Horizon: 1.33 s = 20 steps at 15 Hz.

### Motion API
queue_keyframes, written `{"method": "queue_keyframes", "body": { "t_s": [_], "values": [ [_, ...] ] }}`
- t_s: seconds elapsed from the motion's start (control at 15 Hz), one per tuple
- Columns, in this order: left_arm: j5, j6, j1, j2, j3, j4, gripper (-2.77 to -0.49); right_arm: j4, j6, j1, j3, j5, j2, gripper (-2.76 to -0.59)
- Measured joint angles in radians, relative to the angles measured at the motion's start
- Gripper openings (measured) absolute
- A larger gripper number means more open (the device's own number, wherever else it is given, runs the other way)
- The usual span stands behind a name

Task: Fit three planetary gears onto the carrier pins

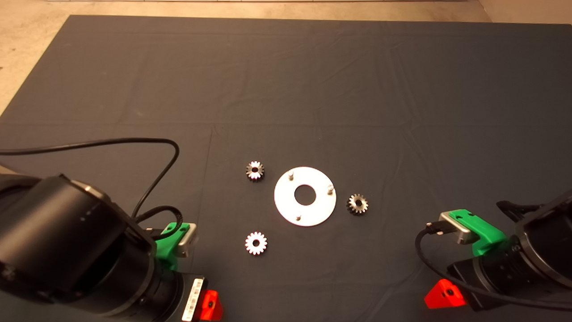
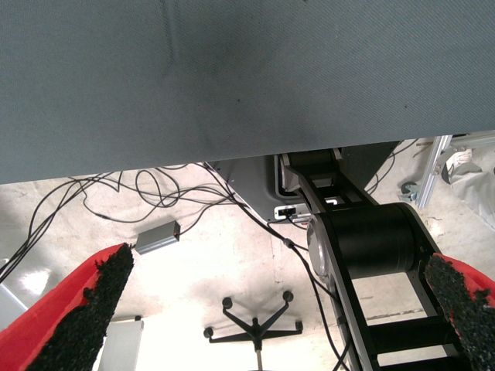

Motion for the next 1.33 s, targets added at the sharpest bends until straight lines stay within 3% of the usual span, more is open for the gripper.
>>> {"method": "queue_keyframes", "body": {
  "t_s": [0.47,0.6,0.73,0.93,1.33],
  "values": [
    [0.0,0.005,0.0,0.0,0.0,0.0,-0.51,0.0,0.0,0.0,0.0,0.0,-0.001,-0.6],
    [0.0,0.028,0.002,0.0,-0.014,0.0,-0.51,0.0,0.0,0.0,0.0,0.0,-0.001,-0.6],
    [-0.001,0.104,0.019,0.003,-0.109,0.001,-0.51,0.0,0.0,0.0,0.0,0.0,-0.001,-0.6],
    [0.0,0.222,0.025,0.021,-0.276,0.008,-0.51,0.0,0.0,0.0,0.0,-0.001,-0.001,-0.6],
    [-0.007,0.307,0.03,0.18,-0.434,0.008,-0.51,0.001,0.0,-0.001,0.0,-0.001,-0.001,-0.6]
  ]
}}
